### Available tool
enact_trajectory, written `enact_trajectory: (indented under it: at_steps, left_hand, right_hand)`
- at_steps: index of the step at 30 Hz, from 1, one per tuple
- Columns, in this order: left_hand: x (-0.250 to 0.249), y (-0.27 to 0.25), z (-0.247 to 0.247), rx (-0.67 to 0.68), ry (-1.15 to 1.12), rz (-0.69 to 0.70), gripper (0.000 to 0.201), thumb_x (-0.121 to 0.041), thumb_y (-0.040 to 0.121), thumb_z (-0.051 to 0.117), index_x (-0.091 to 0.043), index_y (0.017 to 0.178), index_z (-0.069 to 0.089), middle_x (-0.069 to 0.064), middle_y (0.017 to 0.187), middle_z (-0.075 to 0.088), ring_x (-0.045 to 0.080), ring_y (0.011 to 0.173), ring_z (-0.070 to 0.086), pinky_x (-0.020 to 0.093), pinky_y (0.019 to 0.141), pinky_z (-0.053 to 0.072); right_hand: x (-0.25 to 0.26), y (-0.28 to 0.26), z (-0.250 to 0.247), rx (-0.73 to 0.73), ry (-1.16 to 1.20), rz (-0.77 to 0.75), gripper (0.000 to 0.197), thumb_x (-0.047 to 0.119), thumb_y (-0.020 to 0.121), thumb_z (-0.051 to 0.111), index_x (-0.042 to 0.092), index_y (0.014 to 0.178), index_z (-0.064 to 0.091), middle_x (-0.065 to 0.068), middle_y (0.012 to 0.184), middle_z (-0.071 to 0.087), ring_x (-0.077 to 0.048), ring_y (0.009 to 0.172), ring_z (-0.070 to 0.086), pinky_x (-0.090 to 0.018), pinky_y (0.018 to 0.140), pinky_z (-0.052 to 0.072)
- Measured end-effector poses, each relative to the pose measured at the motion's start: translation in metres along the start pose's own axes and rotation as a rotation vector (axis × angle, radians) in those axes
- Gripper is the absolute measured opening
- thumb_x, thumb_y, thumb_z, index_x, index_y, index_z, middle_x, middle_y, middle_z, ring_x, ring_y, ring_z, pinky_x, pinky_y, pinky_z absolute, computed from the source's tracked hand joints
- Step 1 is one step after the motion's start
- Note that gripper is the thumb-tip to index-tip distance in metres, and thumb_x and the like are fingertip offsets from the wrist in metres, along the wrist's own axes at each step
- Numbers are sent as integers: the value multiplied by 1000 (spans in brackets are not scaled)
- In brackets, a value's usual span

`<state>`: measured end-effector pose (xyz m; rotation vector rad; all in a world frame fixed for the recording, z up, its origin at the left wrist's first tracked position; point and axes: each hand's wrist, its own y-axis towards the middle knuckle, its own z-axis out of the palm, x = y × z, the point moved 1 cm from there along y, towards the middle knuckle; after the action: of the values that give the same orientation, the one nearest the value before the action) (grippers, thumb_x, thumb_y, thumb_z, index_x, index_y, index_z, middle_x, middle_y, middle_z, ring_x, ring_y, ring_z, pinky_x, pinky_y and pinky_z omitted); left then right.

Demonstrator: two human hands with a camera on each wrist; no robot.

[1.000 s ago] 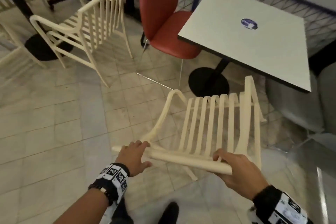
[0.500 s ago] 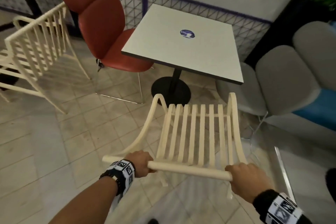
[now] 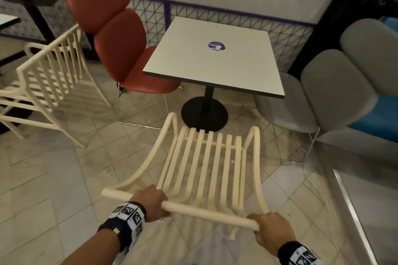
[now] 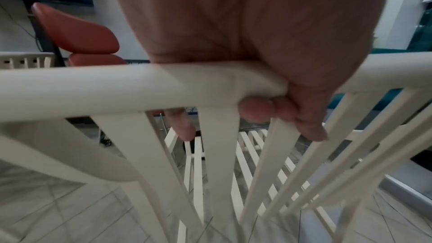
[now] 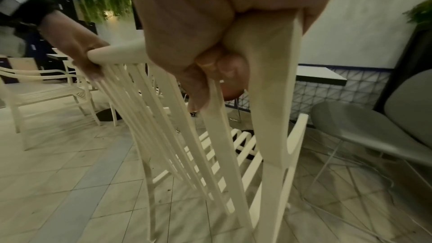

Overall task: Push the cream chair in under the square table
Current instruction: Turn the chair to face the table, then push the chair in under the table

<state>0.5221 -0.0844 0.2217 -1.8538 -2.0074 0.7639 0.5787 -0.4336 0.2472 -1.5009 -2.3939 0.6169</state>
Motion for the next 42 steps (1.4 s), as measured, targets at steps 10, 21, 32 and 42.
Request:
enact_trajectory:
  at_steps: [10,21,32,42]
  left_hand:
    - [26,-31,16,-225,-68,-5,27,-50,79,69,-37,100,59,-14,101,61,17,91,63,37,82,45]
    - [45,-13,-9,83,193,-126,42,-46,82,55,-41,124,53,-7,117,66,20,110,62,34,94,47]
    - [64,54,-70,95,202,-186,45,-39,81,51,-41,126,54,-3,119,64,23,111,60,36,96,46]
    - [96,169,-159,58,210,-118,34,-32,85,56,-31,118,59,3,115,62,27,106,60,39,92,48]
  right_hand:
    - [-24,7,32,0,69,41,34,46,41,83,39,70,65,9,63,57,-14,57,58,-28,44,46]
    - [-13,23,26,144,3,-23,37,34,72,48,31,108,55,2,100,67,-25,91,63,-33,78,43]
    - [-23,96,-19,56,-144,43,30,27,43,73,36,71,68,1,43,61,-18,41,58,-30,53,43]
    - [-34,206,-112,13,-108,24,38,24,83,52,42,117,56,1,97,71,-22,92,61,-28,88,42]
